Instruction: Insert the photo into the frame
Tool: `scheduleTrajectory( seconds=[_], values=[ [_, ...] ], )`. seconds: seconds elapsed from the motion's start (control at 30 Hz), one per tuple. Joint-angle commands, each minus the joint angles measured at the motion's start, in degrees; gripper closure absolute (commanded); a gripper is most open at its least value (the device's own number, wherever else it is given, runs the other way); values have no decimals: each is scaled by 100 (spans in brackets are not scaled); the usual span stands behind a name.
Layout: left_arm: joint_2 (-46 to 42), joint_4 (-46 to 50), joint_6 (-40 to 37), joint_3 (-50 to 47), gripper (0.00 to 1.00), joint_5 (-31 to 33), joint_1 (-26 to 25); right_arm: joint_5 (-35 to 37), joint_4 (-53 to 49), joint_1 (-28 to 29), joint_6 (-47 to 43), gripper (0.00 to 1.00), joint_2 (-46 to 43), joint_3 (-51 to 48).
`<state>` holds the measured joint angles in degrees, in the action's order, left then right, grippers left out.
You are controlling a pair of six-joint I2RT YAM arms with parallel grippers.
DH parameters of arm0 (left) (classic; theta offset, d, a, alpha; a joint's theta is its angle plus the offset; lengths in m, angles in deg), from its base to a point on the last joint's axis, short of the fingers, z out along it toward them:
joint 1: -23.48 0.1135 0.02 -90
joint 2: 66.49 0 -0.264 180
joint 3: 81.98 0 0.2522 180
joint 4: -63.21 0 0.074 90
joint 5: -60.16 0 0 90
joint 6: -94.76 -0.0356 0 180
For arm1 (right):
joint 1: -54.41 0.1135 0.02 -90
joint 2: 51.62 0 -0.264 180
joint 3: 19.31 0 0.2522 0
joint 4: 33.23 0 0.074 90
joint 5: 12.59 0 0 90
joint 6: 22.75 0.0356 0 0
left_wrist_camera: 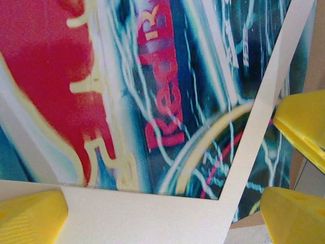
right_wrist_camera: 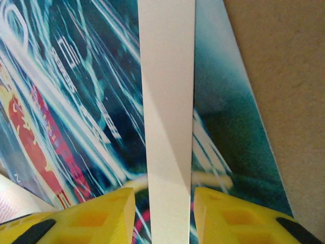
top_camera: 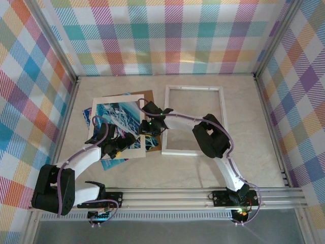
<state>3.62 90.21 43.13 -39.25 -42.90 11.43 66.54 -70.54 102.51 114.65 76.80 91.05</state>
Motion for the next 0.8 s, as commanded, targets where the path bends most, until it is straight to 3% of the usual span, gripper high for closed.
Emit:
scheduleTrajectory(
  seconds=[0.0,0.2,0.43,0.77],
  values=[
    [243,-77,101,-329,0,-196,45,372,-485,68,-106,63,172,205],
    [386,-271,137,-392,0,-280,45,159,-648,104,-203,60,472,581],
    [685,-514,162,-357,0,-372,45,-362,-161,100,-213,60,477,617],
    [767,-484,116,-329,0,-346,44,-518,1528,-37,-19,59,-529,-693]
  ],
)
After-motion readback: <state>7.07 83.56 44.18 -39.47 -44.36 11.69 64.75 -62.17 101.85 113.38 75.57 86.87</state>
